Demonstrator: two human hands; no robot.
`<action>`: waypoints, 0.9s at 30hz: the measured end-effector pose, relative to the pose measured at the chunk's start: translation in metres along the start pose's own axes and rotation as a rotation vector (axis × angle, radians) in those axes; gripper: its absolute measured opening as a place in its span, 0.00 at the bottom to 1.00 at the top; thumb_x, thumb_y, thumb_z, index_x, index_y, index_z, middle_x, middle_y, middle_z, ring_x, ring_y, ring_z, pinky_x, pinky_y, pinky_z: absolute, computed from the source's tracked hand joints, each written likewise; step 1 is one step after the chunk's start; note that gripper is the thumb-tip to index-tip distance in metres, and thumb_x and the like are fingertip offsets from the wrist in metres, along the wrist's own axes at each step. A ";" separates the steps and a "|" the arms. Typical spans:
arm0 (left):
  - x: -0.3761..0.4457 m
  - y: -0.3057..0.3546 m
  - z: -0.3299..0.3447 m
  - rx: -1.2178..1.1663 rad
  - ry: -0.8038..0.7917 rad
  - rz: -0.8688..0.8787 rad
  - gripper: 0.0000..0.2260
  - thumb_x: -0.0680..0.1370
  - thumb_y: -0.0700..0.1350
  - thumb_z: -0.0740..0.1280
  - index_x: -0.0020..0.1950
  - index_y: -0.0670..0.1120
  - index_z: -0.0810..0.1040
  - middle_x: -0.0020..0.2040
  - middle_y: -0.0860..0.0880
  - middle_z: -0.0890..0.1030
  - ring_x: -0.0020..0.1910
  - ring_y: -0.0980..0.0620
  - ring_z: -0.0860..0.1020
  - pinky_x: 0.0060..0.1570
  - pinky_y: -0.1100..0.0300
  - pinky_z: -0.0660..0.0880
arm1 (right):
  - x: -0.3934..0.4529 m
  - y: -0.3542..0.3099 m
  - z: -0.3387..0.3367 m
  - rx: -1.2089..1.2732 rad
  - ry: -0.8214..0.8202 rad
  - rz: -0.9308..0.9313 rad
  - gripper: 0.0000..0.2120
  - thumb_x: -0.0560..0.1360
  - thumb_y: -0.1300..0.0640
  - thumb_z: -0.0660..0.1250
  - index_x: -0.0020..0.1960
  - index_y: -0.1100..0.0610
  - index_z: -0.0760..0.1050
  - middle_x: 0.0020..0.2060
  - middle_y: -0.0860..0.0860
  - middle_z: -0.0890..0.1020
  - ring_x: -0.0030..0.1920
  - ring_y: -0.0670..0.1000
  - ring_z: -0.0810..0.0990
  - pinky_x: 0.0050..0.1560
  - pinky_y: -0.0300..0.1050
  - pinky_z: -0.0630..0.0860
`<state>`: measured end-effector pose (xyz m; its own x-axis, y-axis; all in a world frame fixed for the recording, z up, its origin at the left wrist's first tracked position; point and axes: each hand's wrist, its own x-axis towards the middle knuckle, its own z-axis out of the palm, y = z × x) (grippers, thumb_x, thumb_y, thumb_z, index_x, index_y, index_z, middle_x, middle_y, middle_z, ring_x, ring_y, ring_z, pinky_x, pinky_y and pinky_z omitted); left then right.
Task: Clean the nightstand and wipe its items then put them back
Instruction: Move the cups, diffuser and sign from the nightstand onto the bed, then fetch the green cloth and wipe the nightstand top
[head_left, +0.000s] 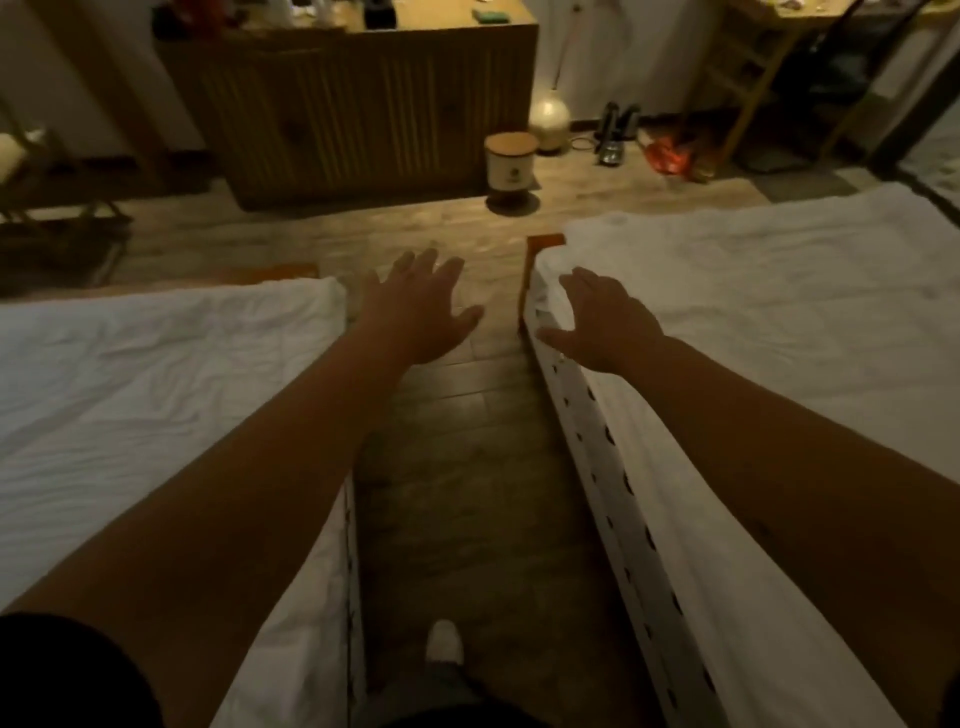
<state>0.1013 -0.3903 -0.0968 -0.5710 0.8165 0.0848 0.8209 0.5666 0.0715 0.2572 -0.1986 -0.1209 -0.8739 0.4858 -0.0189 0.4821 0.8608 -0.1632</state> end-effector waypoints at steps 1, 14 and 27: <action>0.002 -0.022 -0.005 -0.002 0.007 -0.012 0.32 0.75 0.68 0.55 0.74 0.54 0.56 0.76 0.46 0.58 0.74 0.41 0.57 0.66 0.34 0.58 | 0.020 -0.018 0.000 -0.001 -0.003 -0.024 0.43 0.70 0.30 0.60 0.75 0.54 0.55 0.76 0.54 0.57 0.73 0.58 0.58 0.67 0.59 0.63; 0.101 -0.148 -0.001 -0.064 -0.052 -0.116 0.34 0.75 0.66 0.58 0.76 0.51 0.53 0.77 0.44 0.56 0.74 0.42 0.55 0.67 0.37 0.60 | 0.224 -0.090 0.024 -0.046 -0.043 -0.212 0.43 0.69 0.29 0.60 0.75 0.51 0.53 0.77 0.53 0.54 0.74 0.60 0.56 0.68 0.62 0.62; 0.395 -0.204 0.009 -0.022 0.000 -0.147 0.34 0.75 0.66 0.57 0.76 0.52 0.53 0.77 0.45 0.55 0.75 0.42 0.54 0.69 0.37 0.58 | 0.521 -0.026 -0.011 -0.020 -0.040 -0.225 0.43 0.69 0.31 0.63 0.75 0.51 0.54 0.75 0.52 0.61 0.73 0.59 0.61 0.66 0.60 0.66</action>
<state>-0.2909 -0.1825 -0.0869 -0.6851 0.7249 0.0719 0.7280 0.6775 0.1053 -0.2098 0.0333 -0.1157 -0.9612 0.2747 -0.0236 0.2751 0.9499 -0.1484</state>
